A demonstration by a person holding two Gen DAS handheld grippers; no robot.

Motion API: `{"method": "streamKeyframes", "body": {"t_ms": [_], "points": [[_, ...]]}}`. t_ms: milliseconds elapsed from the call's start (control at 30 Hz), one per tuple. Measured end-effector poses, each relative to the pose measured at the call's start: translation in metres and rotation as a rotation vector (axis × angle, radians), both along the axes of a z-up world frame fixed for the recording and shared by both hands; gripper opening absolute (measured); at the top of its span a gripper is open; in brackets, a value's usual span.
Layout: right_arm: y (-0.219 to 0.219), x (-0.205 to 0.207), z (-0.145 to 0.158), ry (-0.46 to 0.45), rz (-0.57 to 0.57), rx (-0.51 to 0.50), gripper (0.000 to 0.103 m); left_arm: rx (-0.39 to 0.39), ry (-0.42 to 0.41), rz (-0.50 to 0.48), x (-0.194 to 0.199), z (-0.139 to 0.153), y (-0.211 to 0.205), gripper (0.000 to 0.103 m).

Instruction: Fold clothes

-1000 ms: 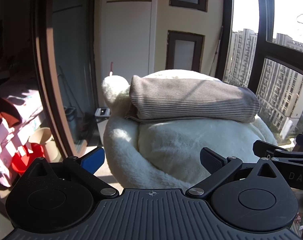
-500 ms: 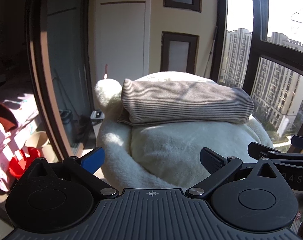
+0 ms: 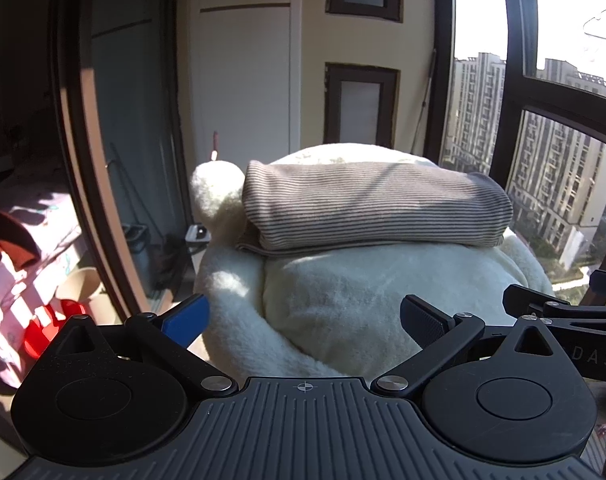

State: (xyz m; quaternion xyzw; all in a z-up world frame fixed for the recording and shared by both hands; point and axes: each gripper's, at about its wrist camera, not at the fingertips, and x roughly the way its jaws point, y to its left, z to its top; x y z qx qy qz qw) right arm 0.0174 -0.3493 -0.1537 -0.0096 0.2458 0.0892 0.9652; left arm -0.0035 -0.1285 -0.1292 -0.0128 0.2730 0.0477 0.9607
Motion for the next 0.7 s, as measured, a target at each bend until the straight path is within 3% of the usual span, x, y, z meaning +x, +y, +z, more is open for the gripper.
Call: {"method": "streamKeyframes", "body": {"t_ms": [700], "points": [[0.0083,0.0024,-0.0027,0.018,0.003,-0.023,0.103,-0.024,0.024,-0.001,0.0027,-0.0043,0.0101,0.103]]}}
